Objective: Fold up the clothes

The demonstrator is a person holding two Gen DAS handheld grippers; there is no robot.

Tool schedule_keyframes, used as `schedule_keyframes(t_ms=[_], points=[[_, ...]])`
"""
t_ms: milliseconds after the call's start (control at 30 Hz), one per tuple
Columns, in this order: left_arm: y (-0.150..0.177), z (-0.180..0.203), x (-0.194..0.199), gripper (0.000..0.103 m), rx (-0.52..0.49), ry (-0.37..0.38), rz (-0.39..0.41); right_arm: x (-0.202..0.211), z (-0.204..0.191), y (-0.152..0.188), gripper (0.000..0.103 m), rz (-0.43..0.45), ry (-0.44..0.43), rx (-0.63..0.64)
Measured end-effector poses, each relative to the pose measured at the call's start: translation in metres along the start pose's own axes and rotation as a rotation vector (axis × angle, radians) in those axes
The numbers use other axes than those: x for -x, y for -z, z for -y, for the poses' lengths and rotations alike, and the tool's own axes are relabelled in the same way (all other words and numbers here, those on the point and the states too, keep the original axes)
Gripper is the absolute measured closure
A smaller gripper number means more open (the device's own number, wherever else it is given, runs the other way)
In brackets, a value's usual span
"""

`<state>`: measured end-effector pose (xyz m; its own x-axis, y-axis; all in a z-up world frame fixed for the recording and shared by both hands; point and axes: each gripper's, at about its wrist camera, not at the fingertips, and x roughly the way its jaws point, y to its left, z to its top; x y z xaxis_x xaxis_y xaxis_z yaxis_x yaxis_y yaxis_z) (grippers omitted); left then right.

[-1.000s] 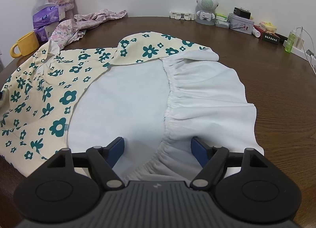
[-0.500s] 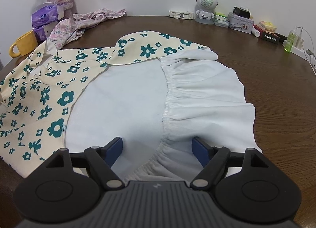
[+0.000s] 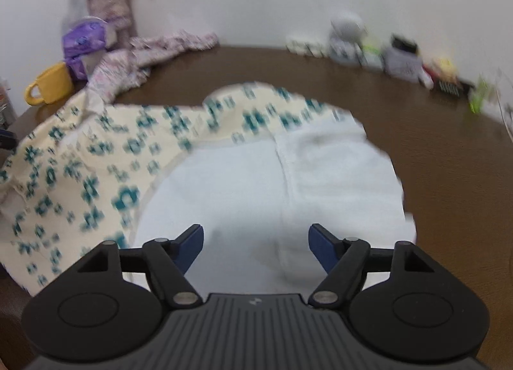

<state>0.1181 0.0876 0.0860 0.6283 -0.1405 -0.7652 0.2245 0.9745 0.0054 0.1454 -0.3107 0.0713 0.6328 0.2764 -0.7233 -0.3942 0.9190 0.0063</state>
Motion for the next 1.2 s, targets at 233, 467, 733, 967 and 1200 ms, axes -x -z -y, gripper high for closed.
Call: schedule_keyframes(t_ms=[233, 467, 733, 967, 1200], points=[[0.004, 0.008, -0.044, 0.079, -0.062, 0.021, -0.038, -0.045, -0.029, -0.073, 0.035, 0.006, 0.019, 0.143], [0.018, 0.007, -0.042, 0.079, -0.072, 0.007, -0.007, -0.117, 0.021, -0.13, 0.036, -0.068, 0.126, -0.02], [0.019, 0.006, -0.044, 0.081, -0.065, 0.021, 0.01, -0.159, 0.12, -0.123, 0.052, -0.162, 0.116, -0.441], [0.019, 0.006, -0.044, 0.081, -0.057, 0.02, 0.007, -0.177, 0.147, -0.116, 0.077, -0.174, 0.116, -0.58], [0.019, 0.006, -0.044, 0.081, -0.049, 0.018, 0.005, -0.143, 0.144, -0.107, 0.103, -0.113, 0.092, -0.55]])
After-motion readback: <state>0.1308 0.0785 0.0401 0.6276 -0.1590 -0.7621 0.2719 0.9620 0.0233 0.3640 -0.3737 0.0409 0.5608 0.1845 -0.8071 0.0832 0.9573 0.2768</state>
